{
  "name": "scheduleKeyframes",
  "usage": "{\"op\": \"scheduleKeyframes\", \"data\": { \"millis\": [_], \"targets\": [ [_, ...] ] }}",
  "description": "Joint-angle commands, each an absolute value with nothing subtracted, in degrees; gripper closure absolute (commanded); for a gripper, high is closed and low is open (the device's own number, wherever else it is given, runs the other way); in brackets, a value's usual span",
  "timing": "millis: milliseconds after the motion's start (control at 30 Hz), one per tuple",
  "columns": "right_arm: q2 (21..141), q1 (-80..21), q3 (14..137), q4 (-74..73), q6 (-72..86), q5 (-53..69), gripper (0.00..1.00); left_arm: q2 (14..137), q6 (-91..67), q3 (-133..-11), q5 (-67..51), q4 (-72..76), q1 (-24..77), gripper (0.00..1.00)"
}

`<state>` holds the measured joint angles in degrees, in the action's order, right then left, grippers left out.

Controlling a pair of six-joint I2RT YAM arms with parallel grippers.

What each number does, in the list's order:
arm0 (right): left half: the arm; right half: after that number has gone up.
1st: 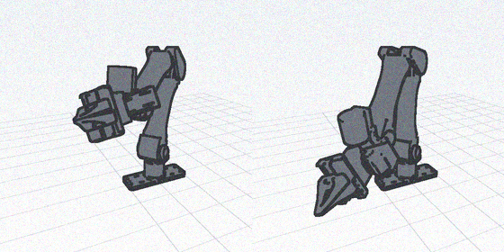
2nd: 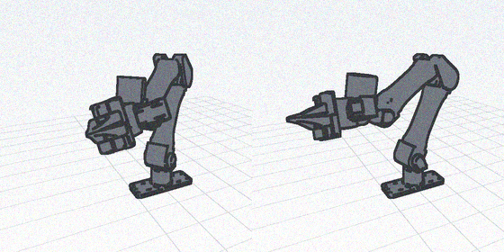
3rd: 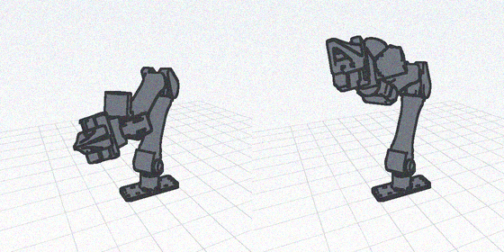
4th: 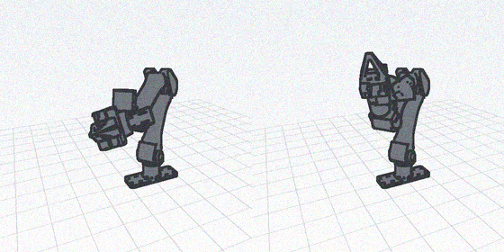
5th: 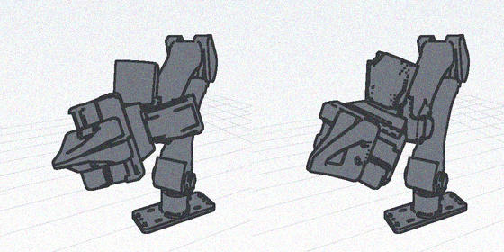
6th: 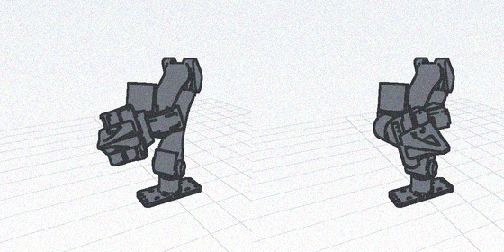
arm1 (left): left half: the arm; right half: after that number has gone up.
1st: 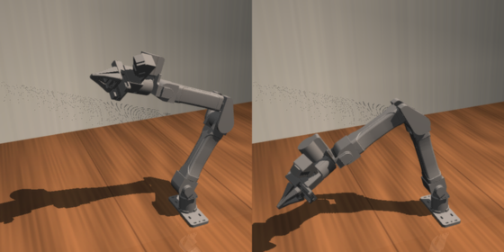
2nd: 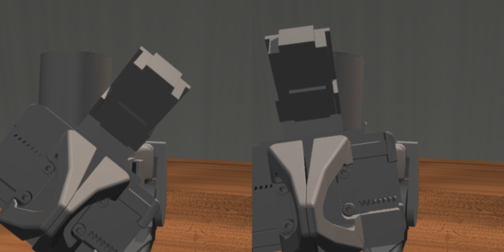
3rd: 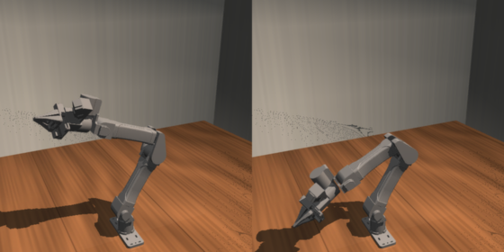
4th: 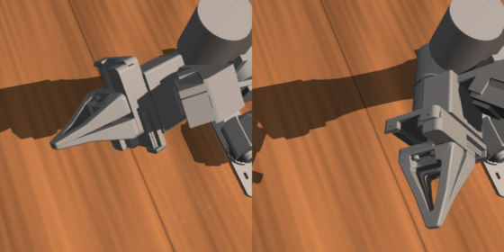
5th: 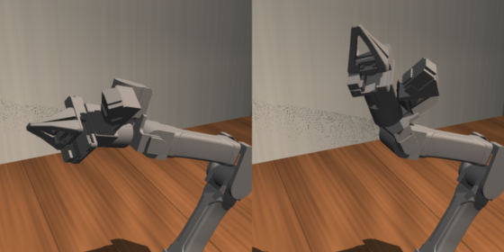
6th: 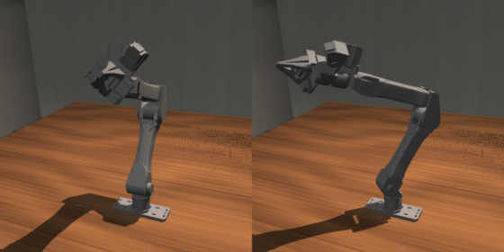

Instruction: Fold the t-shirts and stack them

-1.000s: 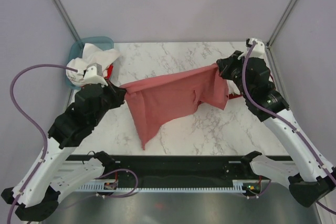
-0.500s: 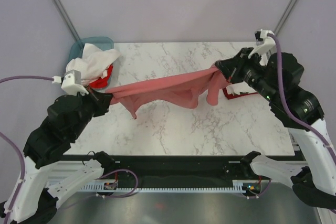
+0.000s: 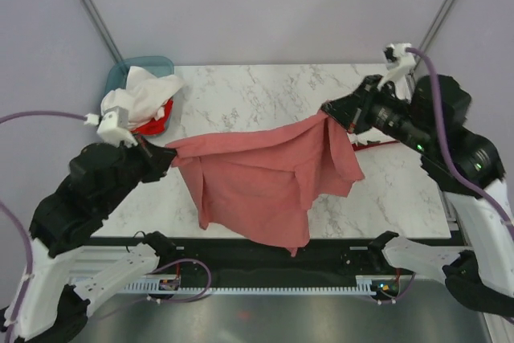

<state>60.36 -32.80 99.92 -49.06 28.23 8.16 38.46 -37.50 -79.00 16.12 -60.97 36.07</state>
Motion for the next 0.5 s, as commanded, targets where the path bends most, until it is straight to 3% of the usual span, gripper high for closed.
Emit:
{"op": "scheduleKeyframes", "data": {
  "millis": [0, 67, 133, 167, 233, 267, 300, 333, 367, 467],
  "targets": [
    [72.47, -32.0, 93.72, -44.05, 28.3, 9.13, 1.0, 49.02, -36.04, -76.65, 19.86, -58.9, 35.68, 0.98],
    [76.97, -29.02, 90.8, -38.25, 29.52, 12.02, 1.0, 55.09, -35.6, -73.06, 16.98, -53.04, 32.01, 0.98],
    [84.61, -25.34, 88.16, -32.38, 32.24, 15.37, 0.99, 58.61, -35.51, -69.37, 4.8, -47.05, 22.05, 0.98],
    [87.42, -24.27, 88.5, -30.6, 33.13, 15.82, 0.85, 63.32, -36.99, -65.87, -3.0, -40.5, 18.41, 0.98],
    [95.6, -22.42, 90.52, -27.52, 34.53, 14.87, 0.35, 69.92, -39.01, -65.13, -4.31, -37.63, 11.12, 0.98],
    [97.63, -22.06, 92.53, -27.68, 34.8, 12.94, 0.14, 76.14, -40.76, -67.13, -3.18, -37.7, 9.68, 0.93],
    [99.73, -21.89, 92.98, -27.51, 34.63, 11.61, 0.11, 79.59, -41.22, -68.54, -3.16, -37.97, 8.54, 0.83],
    [100.02, -21.88, 93.08, -26.55, 33.24, 10.3, 0.1, 81.98, -42.26, -69.95, -2.55, -38.32, 7.48, 0.55],
    [99.24, -21.88, 92.29, -26.11, 32.44, 9.94, 0.1, 85.4, -42.71, -71.79, -0.98, -38.67, 7.38, 0.45],
    [96.34, -21.88, 87.74, -24.79, 29.37, 7.92, 0.16, 86.48, -43.77, -71.38, -0.27, -37.36, 7.56, 0.33]
  ]
}}
